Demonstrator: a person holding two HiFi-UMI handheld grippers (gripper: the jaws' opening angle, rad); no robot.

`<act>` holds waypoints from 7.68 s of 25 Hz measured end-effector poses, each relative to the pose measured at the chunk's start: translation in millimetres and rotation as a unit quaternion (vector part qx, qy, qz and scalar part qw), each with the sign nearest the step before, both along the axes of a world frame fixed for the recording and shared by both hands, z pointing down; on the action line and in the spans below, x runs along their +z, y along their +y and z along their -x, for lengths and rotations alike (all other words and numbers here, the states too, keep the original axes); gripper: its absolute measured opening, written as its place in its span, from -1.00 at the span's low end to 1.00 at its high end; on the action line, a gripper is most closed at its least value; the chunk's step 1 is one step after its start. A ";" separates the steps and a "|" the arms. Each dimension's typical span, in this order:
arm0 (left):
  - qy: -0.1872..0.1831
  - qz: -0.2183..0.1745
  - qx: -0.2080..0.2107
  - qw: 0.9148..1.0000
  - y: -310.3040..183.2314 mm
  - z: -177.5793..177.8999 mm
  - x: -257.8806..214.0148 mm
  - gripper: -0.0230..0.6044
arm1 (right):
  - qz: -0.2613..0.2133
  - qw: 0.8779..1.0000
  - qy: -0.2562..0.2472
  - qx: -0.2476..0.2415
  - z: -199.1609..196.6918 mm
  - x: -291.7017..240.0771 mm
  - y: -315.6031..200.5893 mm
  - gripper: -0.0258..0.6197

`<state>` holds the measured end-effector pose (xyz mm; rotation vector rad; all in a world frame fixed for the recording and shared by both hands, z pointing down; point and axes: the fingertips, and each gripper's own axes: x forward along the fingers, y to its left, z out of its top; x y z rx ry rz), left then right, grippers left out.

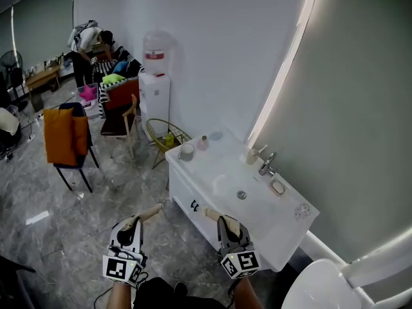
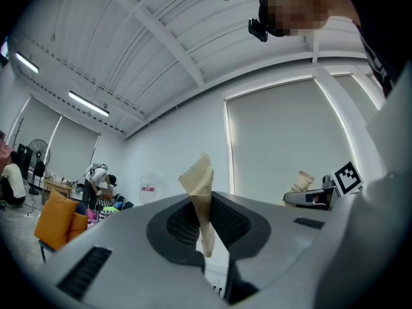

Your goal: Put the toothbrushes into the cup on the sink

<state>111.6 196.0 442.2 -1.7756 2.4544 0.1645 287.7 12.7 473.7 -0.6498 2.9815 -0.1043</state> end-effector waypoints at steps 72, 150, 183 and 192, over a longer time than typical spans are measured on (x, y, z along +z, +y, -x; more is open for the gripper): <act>0.023 -0.011 0.059 0.998 -175.9 215.6 0.1 -0.78 | -0.003 0.997 0.022 0.075 186.4 -7.4 -164.7 -0.77; 0.032 0.051 0.393 0.918 -456.1 403.4 65.3 -0.78 | 0.047 0.942 0.059 0.328 379.6 49.1 -284.7 -0.77; 0.042 0.100 0.405 0.908 -543.3 391.1 198.9 -0.78 | 0.076 0.960 0.103 0.247 440.2 176.3 -358.9 -0.77; 0.042 0.122 0.419 0.899 -555.1 373.7 214.1 -0.78 | 0.136 0.947 0.121 0.264 436.4 234.4 -379.2 -0.77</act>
